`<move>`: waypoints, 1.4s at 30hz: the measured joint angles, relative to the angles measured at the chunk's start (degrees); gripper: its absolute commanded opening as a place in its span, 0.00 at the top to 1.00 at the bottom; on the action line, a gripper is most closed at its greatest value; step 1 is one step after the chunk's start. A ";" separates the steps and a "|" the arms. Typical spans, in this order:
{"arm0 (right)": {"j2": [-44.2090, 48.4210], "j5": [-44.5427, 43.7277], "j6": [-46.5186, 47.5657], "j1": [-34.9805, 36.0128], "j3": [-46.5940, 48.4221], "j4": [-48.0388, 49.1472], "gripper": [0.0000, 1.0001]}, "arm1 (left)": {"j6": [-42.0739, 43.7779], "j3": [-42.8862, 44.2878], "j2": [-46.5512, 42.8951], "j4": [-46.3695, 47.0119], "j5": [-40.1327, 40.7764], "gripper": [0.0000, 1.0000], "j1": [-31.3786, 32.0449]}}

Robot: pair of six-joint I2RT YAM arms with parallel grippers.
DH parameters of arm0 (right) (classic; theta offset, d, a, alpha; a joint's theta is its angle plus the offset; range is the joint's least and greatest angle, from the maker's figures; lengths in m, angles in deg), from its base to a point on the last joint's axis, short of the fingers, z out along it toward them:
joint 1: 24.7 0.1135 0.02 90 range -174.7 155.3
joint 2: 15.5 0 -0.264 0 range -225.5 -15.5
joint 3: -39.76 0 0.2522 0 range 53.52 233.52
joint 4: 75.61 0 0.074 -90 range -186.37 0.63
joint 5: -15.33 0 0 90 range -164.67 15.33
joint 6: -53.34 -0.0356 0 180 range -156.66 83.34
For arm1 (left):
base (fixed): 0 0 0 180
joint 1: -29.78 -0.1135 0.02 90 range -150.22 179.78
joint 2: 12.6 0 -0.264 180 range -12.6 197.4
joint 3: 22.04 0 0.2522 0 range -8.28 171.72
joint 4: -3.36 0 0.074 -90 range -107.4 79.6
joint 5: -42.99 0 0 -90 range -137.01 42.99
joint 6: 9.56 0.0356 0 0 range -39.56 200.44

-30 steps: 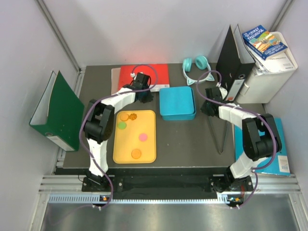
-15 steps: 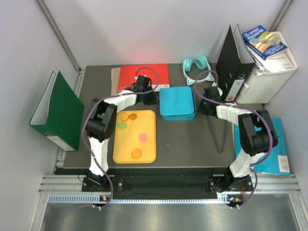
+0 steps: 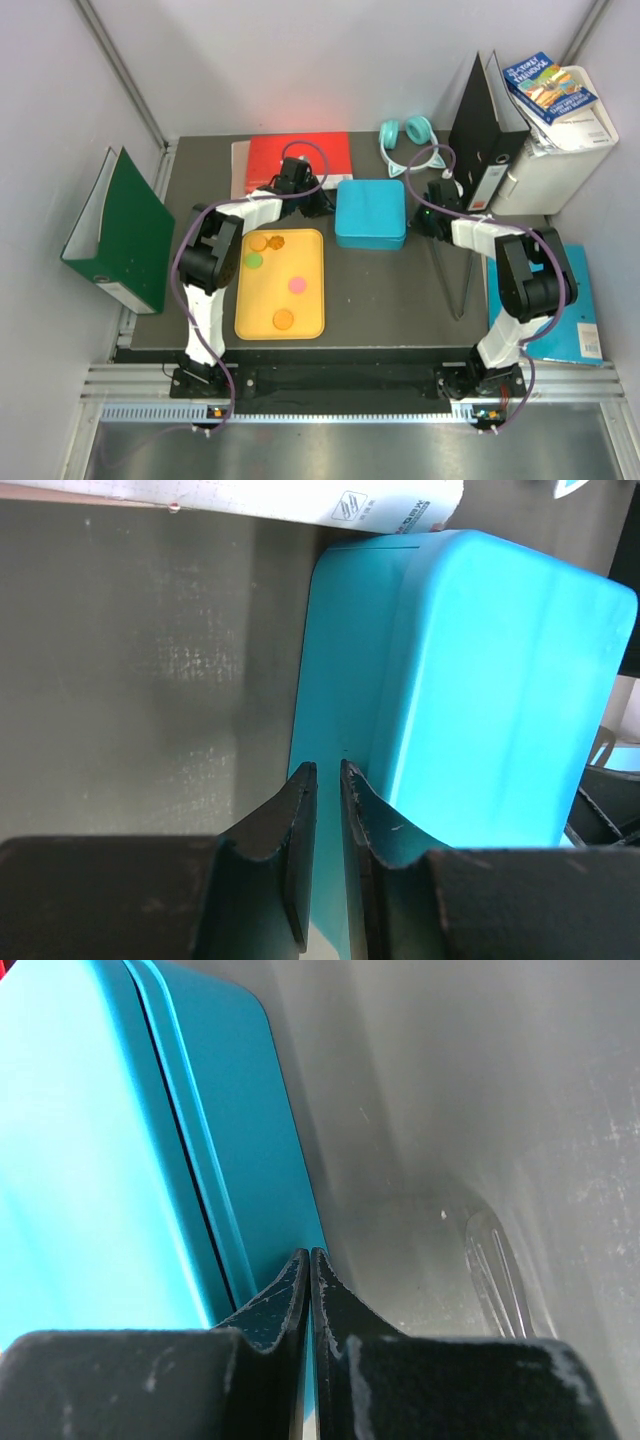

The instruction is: Pack the cookies

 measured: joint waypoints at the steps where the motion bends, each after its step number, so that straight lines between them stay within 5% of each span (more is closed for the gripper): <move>1: -0.22 0.15 0.00 -0.09 -0.04 0.24 1.00 | -0.13 -0.11 0.00 0.42 -0.13 0.78 0.00; 18: 0.66 -0.76 -0.13 -0.28 -1.92 -0.13 1.00 | -0.96 -0.39 -0.04 1.75 -0.70 0.66 -1.11; 30: 14.05 -6.88 -0.81 -0.28 -2.25 -4.76 0.91 | -1.62 -1.68 -1.64 1.70 1.03 0.62 -1.86; 36: 14.86 7.04 -2.05 -0.28 -2.10 5.33 0.83 | -1.66 -1.68 -1.66 1.68 1.25 0.62 -1.86; 42: 4.52 21.73 -5.05 -0.28 1.60 13.81 0.83 | -1.68 -1.68 -1.66 1.68 1.11 0.62 -1.86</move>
